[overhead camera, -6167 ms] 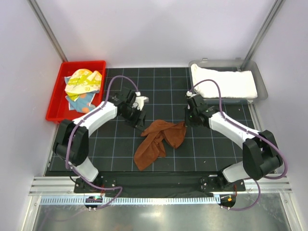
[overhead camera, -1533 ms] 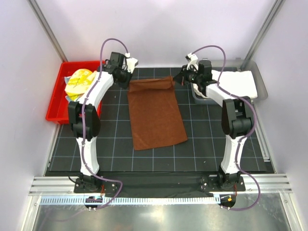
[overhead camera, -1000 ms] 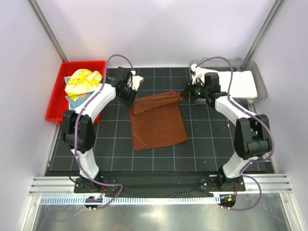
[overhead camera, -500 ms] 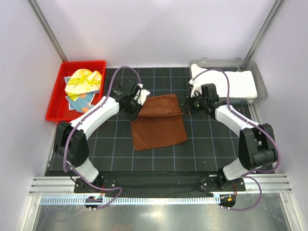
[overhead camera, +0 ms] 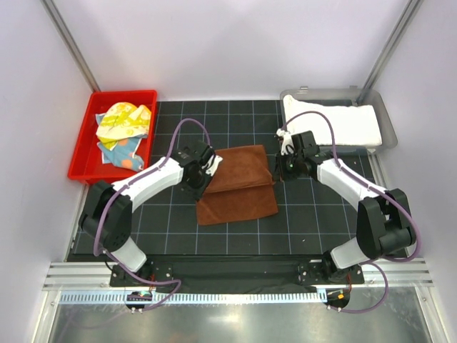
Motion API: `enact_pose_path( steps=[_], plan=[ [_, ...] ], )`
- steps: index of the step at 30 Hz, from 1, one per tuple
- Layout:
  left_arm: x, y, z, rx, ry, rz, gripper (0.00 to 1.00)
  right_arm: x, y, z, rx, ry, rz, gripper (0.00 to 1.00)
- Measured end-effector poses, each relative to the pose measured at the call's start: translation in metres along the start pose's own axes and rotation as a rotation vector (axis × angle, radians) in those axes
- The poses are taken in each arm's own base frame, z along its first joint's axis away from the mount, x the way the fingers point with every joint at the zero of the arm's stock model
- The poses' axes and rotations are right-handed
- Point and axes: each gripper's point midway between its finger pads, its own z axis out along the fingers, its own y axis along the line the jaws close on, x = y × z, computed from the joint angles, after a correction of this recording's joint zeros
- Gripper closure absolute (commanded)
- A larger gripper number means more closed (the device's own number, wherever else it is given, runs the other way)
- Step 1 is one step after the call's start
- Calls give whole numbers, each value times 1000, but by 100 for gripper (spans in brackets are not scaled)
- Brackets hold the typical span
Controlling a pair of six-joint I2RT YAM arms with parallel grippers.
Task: Fold and stack the towels
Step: Fold the towel
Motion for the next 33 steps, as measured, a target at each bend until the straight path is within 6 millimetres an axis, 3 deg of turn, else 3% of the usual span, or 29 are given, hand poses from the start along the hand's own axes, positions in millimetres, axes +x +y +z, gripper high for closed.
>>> enact_pose_path(
  steps=[4,9,13,16,24,28,33],
  plan=[
    [7,-10,4,51,13,-16,89,13,1,1,15,40,23,89],
    [16,-14,3,74,50,-36,68,36,10,2,22,109,65,69],
    [31,-16,-1,79,108,-47,58,52,14,-9,39,146,127,62],
    [37,-18,-8,90,129,-65,51,52,16,-20,64,131,184,59],
    [16,-32,-34,161,2,-139,46,48,13,-18,156,71,422,53],
    [-5,-13,-31,169,-70,-265,44,63,18,-2,161,79,538,52],
    [-45,43,-26,113,-175,-416,45,60,9,18,220,81,537,55]
  ],
)
